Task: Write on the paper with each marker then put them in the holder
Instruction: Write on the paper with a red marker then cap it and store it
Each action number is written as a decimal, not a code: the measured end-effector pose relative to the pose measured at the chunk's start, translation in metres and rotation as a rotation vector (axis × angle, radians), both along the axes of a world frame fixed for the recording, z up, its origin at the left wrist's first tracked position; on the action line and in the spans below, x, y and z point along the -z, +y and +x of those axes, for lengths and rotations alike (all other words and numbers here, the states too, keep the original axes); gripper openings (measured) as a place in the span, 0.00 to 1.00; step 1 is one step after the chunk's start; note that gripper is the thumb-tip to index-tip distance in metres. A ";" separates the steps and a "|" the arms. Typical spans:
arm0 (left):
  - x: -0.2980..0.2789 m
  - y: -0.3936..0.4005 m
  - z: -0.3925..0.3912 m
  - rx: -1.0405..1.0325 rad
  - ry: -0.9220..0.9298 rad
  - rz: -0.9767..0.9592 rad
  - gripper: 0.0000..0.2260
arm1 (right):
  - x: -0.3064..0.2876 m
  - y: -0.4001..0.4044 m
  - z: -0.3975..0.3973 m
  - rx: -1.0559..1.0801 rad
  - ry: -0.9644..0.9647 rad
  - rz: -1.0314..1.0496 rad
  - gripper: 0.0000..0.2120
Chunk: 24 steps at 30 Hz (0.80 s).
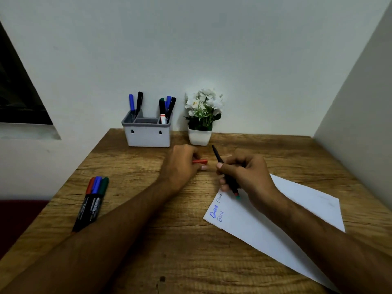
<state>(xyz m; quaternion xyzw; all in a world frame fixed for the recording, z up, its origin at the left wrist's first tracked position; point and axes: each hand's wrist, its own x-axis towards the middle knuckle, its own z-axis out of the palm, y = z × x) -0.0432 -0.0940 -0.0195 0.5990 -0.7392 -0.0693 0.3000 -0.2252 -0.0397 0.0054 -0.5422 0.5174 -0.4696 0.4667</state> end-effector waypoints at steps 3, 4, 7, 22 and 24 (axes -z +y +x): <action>-0.002 0.017 0.001 0.008 -0.006 -0.107 0.11 | -0.003 0.003 -0.009 -0.012 -0.096 -0.011 0.14; -0.003 0.025 0.001 0.040 0.014 -0.129 0.09 | -0.004 0.004 -0.013 -0.031 -0.126 -0.028 0.16; 0.000 0.051 0.003 0.205 -0.009 -0.092 0.14 | -0.004 0.006 -0.023 -0.121 -0.251 -0.029 0.14; 0.023 0.074 0.006 0.555 -0.314 0.156 0.25 | 0.015 0.037 -0.047 -0.173 -0.098 -0.161 0.09; 0.023 0.074 0.006 0.555 -0.345 0.162 0.24 | 0.020 0.040 -0.047 -0.203 -0.031 -0.192 0.05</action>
